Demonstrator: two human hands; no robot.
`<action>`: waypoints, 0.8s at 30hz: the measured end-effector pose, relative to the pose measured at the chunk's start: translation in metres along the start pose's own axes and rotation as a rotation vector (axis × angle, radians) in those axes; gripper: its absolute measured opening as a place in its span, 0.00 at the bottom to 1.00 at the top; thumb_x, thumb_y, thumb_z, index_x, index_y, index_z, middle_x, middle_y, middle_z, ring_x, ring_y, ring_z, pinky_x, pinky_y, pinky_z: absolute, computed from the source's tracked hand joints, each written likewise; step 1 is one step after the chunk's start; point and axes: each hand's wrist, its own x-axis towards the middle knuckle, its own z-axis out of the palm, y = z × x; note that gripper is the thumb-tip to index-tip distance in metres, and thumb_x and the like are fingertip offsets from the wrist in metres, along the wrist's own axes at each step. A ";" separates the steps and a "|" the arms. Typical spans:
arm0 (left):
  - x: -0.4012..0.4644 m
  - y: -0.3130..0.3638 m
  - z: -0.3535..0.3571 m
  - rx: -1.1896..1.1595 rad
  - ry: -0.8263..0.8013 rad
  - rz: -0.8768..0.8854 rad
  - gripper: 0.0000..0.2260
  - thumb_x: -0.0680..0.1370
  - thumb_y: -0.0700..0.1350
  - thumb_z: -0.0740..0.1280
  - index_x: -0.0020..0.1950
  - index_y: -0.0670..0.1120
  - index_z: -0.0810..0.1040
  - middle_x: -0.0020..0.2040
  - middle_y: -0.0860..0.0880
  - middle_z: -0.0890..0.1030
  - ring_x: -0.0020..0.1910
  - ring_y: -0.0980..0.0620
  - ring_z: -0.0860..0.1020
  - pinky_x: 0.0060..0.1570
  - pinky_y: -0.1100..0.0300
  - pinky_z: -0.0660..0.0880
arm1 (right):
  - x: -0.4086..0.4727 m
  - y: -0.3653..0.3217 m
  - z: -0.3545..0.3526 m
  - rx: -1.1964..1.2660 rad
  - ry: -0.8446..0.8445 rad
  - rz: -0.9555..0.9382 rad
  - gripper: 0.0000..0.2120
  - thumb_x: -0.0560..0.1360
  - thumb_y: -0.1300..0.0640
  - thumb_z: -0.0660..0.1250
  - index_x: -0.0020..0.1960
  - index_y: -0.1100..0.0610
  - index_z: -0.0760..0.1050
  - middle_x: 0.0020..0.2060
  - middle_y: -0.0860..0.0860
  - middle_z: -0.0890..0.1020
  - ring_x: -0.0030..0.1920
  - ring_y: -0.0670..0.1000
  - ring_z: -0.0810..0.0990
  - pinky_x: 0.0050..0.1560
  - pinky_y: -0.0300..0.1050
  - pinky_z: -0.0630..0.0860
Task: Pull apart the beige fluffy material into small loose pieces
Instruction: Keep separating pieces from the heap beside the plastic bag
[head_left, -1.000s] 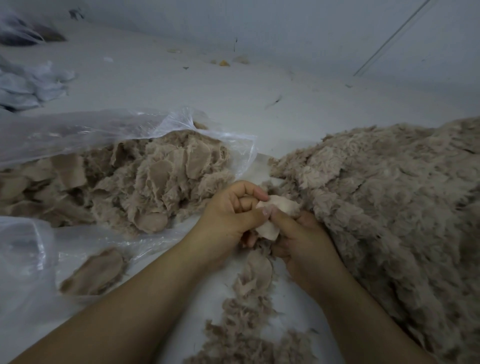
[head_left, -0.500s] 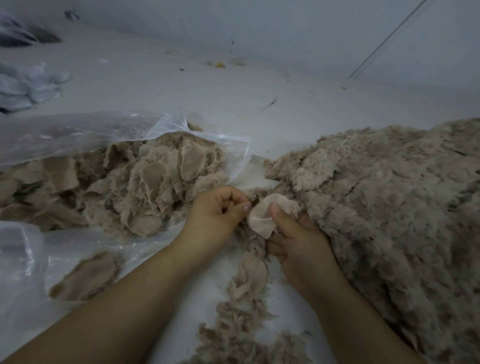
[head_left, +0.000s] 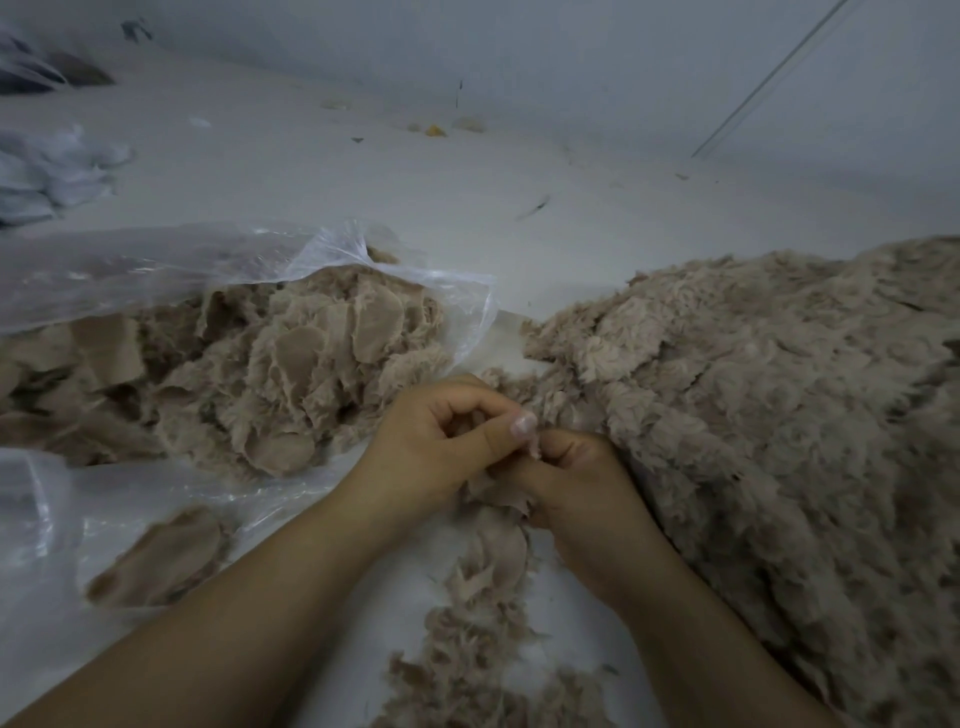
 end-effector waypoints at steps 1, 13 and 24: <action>0.000 0.001 0.000 0.018 -0.001 0.010 0.11 0.71 0.48 0.73 0.42 0.39 0.84 0.40 0.40 0.81 0.38 0.41 0.79 0.36 0.53 0.77 | 0.000 0.000 0.000 0.005 -0.008 0.001 0.12 0.70 0.50 0.74 0.49 0.56 0.85 0.44 0.60 0.86 0.48 0.64 0.84 0.53 0.68 0.79; 0.001 -0.006 0.002 -0.059 0.282 -0.056 0.10 0.78 0.40 0.67 0.36 0.44 0.77 0.25 0.51 0.75 0.24 0.56 0.72 0.26 0.65 0.70 | -0.002 -0.001 0.001 0.043 -0.012 0.015 0.19 0.73 0.49 0.69 0.47 0.67 0.82 0.44 0.70 0.82 0.48 0.73 0.80 0.50 0.69 0.77; -0.003 0.005 -0.026 0.073 -0.432 -0.176 0.13 0.70 0.48 0.77 0.30 0.43 0.80 0.24 0.42 0.73 0.22 0.49 0.68 0.26 0.60 0.64 | -0.003 -0.006 0.004 0.262 0.062 0.066 0.29 0.76 0.48 0.70 0.46 0.77 0.68 0.40 0.77 0.73 0.43 0.65 0.75 0.44 0.62 0.77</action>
